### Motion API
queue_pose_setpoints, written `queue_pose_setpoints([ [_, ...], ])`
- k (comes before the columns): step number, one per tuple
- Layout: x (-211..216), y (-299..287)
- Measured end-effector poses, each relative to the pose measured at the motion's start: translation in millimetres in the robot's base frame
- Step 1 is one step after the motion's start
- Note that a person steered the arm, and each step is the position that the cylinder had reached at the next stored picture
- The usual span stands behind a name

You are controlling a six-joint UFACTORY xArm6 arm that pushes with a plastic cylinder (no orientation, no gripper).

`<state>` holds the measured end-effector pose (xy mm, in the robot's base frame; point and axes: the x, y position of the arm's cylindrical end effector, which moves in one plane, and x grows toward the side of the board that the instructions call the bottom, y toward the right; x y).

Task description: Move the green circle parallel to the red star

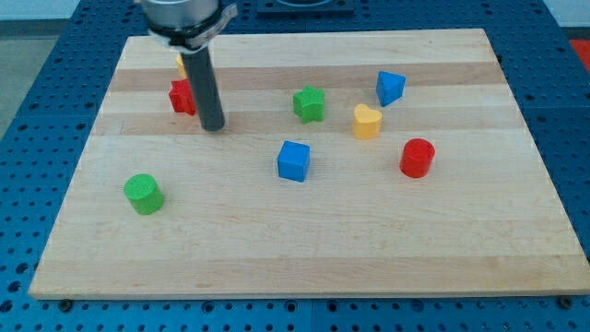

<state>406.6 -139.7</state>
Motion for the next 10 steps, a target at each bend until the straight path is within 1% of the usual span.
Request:
queue_pose_setpoints([
  [1,60,-21],
  [3,151,-2],
  [4,167,-53],
  [5,154,-62],
  [7,113,-62],
  [9,98,-52],
  [10,80,-52],
])
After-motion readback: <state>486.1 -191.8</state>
